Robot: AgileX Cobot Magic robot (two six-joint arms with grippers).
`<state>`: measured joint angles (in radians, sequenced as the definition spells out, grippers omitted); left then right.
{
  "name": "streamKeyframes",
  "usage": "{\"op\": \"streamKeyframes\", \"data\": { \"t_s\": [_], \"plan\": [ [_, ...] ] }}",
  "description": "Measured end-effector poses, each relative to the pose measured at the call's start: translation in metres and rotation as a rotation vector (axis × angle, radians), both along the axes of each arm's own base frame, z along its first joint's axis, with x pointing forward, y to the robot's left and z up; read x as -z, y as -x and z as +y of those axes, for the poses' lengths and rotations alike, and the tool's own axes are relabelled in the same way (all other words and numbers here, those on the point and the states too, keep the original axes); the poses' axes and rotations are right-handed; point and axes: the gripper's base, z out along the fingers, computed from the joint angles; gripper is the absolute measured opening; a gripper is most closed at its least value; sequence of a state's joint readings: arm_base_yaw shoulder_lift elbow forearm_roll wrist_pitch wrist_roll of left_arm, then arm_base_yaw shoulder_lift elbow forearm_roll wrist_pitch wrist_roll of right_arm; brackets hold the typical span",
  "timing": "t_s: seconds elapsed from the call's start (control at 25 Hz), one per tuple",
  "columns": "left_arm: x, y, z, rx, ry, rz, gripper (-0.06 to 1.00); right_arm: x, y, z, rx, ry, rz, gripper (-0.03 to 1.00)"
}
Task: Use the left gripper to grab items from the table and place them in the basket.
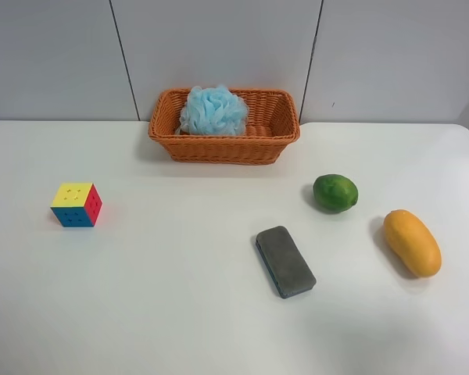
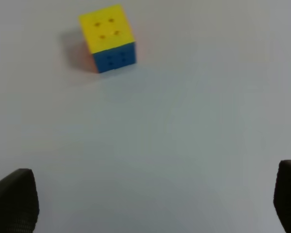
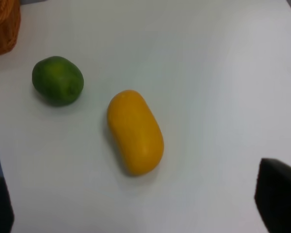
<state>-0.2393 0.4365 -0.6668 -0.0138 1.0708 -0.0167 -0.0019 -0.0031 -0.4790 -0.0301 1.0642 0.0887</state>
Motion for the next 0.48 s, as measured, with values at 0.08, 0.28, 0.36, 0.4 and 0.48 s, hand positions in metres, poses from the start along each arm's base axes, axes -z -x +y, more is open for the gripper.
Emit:
{"op": "streamKeyframes", "data": {
  "t_s": [0.08, 0.28, 0.36, 0.4, 0.48],
  "plan": [
    [0.009, 0.009, 0.006, -0.066, 0.005, -0.033, 0.96, 0.000, 0.000, 0.000, 0.000, 0.000, 0.000, 0.99],
    [0.030, 0.024, 0.013, -0.204, 0.011, -0.085, 0.96, 0.000, 0.000, 0.000, 0.000, 0.000, 0.000, 0.99],
    [0.033, 0.030, 0.014, -0.235, 0.006, -0.107, 0.96, 0.000, 0.000, 0.000, 0.000, 0.000, 0.000, 0.99],
    [0.034, 0.033, 0.014, -0.244, 0.002, -0.118, 0.96, 0.000, 0.000, 0.000, 0.000, 0.000, 0.000, 0.99],
    [0.034, 0.040, 0.014, -0.263, 0.004, -0.158, 0.96, 0.000, 0.000, 0.000, 0.000, 0.000, 0.000, 0.99]
  ]
}}
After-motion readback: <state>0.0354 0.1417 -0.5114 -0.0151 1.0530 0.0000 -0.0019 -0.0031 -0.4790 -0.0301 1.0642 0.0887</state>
